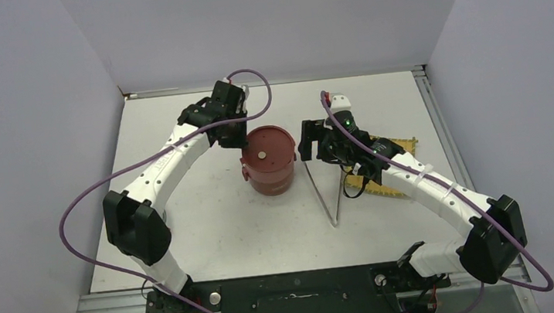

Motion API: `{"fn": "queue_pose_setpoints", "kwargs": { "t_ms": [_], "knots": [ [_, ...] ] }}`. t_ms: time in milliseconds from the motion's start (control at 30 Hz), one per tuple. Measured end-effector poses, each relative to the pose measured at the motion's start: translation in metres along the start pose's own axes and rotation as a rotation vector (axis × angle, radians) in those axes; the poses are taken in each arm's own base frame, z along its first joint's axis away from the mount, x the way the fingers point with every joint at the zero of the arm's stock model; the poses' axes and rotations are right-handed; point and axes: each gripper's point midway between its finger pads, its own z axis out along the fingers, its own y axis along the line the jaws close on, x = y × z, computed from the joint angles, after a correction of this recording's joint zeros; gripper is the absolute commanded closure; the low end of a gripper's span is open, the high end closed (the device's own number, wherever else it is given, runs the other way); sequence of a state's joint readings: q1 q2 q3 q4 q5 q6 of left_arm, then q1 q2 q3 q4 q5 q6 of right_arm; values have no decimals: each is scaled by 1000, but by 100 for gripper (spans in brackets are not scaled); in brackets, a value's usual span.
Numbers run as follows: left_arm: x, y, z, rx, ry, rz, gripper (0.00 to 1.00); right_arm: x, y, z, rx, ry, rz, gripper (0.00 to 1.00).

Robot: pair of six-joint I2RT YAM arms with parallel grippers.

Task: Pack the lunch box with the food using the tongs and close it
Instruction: Close the box lid on the packing box.

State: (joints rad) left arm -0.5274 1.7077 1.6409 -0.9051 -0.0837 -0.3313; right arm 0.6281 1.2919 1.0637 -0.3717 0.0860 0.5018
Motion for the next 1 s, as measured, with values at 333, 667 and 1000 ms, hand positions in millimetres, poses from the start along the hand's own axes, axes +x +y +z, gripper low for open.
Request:
{"fn": "queue_pose_setpoints", "kwargs": {
  "t_ms": [333,667,1000],
  "knots": [
    [2,4,5,-22,13,23,97,5,0,4,-1,19,-3,14],
    [3,6,5,-21,24,32,74,7,0,4,-5,25,-3,13],
    [-9,4,-4,-12,-3,66,60,12,3,22,4,64,-12,17]
  ]
}}
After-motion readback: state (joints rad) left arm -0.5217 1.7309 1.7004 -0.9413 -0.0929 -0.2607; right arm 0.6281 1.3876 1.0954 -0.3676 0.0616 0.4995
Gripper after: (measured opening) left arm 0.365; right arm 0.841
